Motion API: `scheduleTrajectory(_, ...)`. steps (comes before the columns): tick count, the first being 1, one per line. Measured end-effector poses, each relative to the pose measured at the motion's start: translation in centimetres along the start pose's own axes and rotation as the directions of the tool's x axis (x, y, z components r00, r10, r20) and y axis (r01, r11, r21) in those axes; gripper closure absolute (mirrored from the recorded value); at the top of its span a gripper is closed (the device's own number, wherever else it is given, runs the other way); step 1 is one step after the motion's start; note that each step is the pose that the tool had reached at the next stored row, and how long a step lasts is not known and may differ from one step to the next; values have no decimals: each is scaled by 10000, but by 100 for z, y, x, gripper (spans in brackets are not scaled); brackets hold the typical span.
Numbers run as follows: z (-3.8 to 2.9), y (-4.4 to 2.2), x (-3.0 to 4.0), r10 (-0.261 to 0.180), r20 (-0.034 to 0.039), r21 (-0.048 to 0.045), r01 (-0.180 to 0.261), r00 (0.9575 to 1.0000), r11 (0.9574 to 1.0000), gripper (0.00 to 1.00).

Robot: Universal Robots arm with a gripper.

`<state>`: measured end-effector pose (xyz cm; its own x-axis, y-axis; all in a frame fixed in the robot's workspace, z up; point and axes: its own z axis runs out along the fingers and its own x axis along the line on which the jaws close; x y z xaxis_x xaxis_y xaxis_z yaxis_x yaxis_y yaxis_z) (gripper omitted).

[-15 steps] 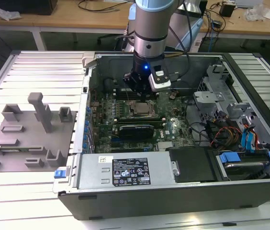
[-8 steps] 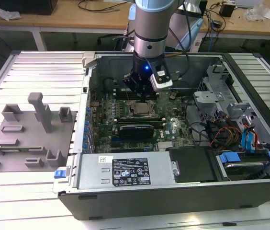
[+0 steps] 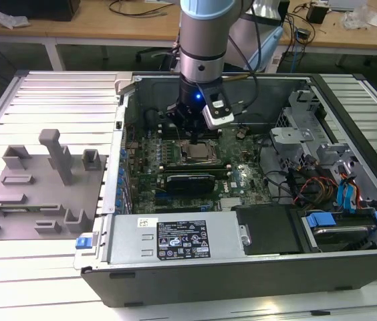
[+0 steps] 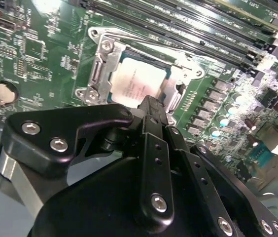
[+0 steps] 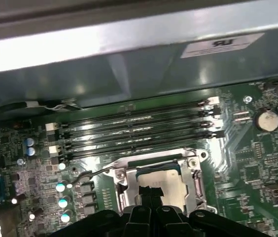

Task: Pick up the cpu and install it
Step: 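Close the cpu cover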

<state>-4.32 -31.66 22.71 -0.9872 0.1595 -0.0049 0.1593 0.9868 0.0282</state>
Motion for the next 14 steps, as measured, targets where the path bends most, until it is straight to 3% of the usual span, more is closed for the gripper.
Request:
scheduleTrajectory(3,16,-16,66,-83,0,-4,83,10000,10000,89)
scheduleTrajectory(7,65,-61,67,-636,-17,-5,636,9980,9980,89)
scheduleTrajectory(14,146,-109,93,-771,-22,-6,771,9970,9970,89)
